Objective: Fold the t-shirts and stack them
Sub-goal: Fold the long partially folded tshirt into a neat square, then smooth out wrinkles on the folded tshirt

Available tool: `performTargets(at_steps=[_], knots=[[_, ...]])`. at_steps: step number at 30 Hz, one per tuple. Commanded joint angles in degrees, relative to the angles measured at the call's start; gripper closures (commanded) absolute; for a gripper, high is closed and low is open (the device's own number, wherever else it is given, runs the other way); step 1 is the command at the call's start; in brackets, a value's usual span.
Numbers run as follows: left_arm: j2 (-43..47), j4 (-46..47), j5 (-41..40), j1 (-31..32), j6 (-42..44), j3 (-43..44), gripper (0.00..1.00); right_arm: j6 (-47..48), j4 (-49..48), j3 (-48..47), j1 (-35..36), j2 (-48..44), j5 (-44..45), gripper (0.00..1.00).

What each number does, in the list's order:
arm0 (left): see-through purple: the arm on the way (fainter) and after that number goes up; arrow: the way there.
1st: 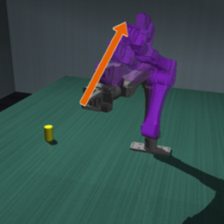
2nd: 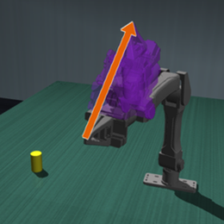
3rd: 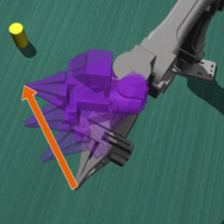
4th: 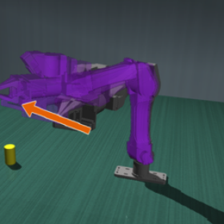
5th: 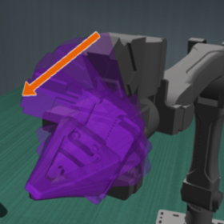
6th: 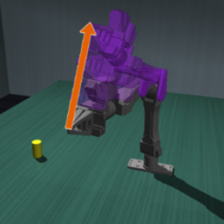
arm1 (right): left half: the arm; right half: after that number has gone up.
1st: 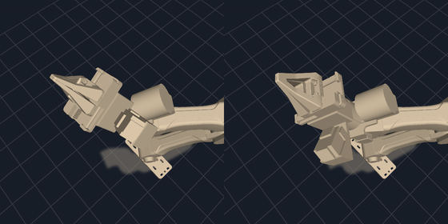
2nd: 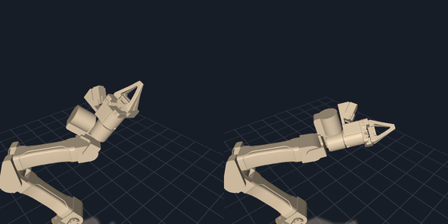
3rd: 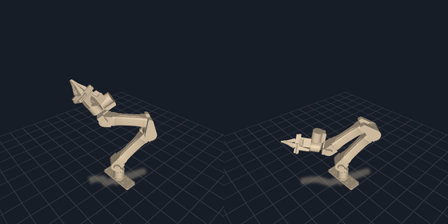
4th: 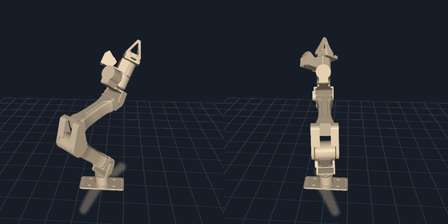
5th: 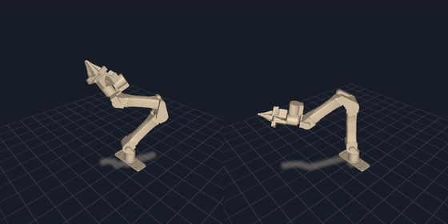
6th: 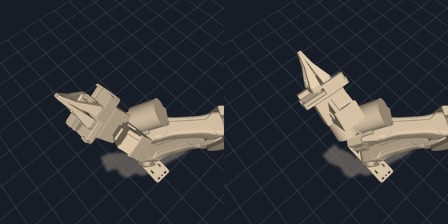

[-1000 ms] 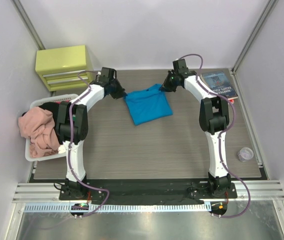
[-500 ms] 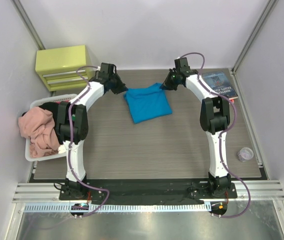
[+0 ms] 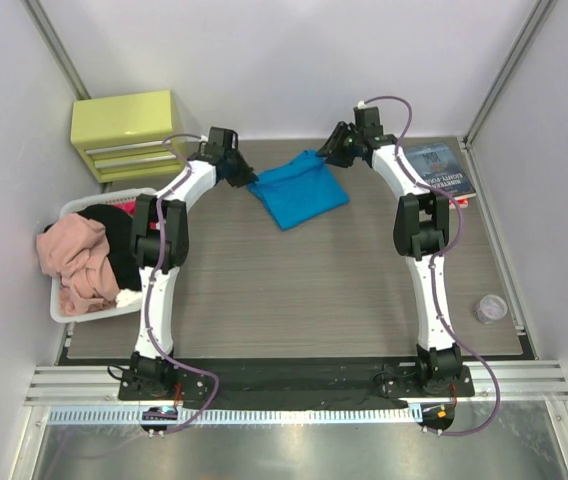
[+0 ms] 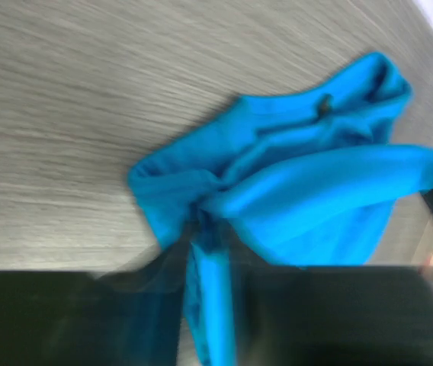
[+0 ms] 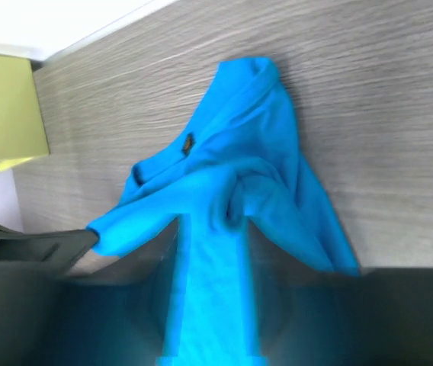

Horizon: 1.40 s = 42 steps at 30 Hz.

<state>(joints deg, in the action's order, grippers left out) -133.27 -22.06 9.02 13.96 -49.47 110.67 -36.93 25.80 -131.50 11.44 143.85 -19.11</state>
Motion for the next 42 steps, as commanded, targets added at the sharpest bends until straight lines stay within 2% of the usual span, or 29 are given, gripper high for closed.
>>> performTargets(at_steps=[1,2,4,5,6,8,11,13,17,18,19,20,21,22,23,24,25,26,30,36,42], knots=[[-0.2,-1.1,-1.8,-1.0,0.6,5.2,0.42,1.5,-2.4,-7.4,-0.5,2.0,-4.3,0.40],[-0.2,-2.0,-1.7,-1.0,1.8,6.4,0.24,1.9,-2.5,-7.9,-0.7,1.6,-4.5,0.34],[0.7,-4.6,-2.0,-1.1,3.2,9.5,0.12,3.2,-2.6,-7.5,-1.4,-1.2,-4.5,0.26],[1.5,-5.3,-1.9,-1.1,3.9,10.1,0.00,3.6,-2.5,-6.9,-1.6,-2.5,-4.9,0.23],[2.7,-5.6,-1.6,-1.1,4.6,9.8,0.00,4.9,-2.4,-6.1,-1.8,-3.8,-5.0,0.19],[7.7,-5.3,-0.5,-1.0,5.2,8.1,0.00,5.2,-3.4,-1.4,-1.8,-8.8,-4.9,0.18],[15.7,1.3,2.9,0.0,2.8,-0.7,0.00,3.0,-8.8,8.2,-1.6,-15.9,-7.8,0.15],[17.7,8.9,6.1,1.8,-0.2,-7.5,0.00,2.4,-11.6,16.8,-1.2,-19.0,-7.7,0.14],[15.5,16.9,8.5,5.5,-1.1,-8.2,0.01,-0.3,-11.0,29.2,-1.4,-26.2,5.2,0.12],[13.0,19.1,9.0,5.8,-1.9,-7.8,0.04,-0.5,-10.9,31.5,-1.4,-28.1,8.9,0.17],[11.6,20.9,9.7,6.1,-4.5,-7.1,0.10,-0.5,-11.4,35.7,-1.4,-28.5,9.6,0.20],[10.2,25.9,10.9,6.2,-6.4,-5.6,0.12,-0.5,-12.8,37.4,-1.4,-28.7,9.7,0.23],[6.7,28.4,11.6,6.3,-8.0,-4.6,0.14,-0.8,-13.3,39.4,-1.4,-28.2,9.4,0.41],[5.1,30.4,11.8,6.3,-9.6,-3.5,0.21,-1.0,-14.1,40.1,-1.4,-27.8,8.9,0.51],[3.2,34.5,12.6,6.4,-12.7,-1.3,0.24,-1.3,-15.5,40.4,-1.4,-26.8,8.5,0.58],[0.1,36.2,12.8,6.8,-13.7,0.1,0.26,-1.3,-16.0,39.8,-1.4,-26.0,7.8,0.70],[-1.5,37.0,12.8,6.9,-14.7,1.5,0.34,-1.4,-16.0,39.0,-1.4,-23.8,7.1,0.80],[-2.9,37.7,12.8,7.0,-16.3,4.3,0.39,-1.6,-16.0,38.2,-1.3,-22.9,6.6,0.84],[-7.9,38.6,13.1,7.4,-19.4,8.3,0.52,-1.6,-16.0,33.3,-1.2,-19.3,4.8,0.84],[-14.6,42.5,14.1,8.1,-24.9,11.0,0.54,-2.0,-16.0,32.6,-1.0,-15.1,3.9,0.84],[-17.9,40.1,10.3,8.5,-22.6,13.8,0.51,-1.0,-16.0,36.4,-0.4,-15.1,6.4,0.84]])
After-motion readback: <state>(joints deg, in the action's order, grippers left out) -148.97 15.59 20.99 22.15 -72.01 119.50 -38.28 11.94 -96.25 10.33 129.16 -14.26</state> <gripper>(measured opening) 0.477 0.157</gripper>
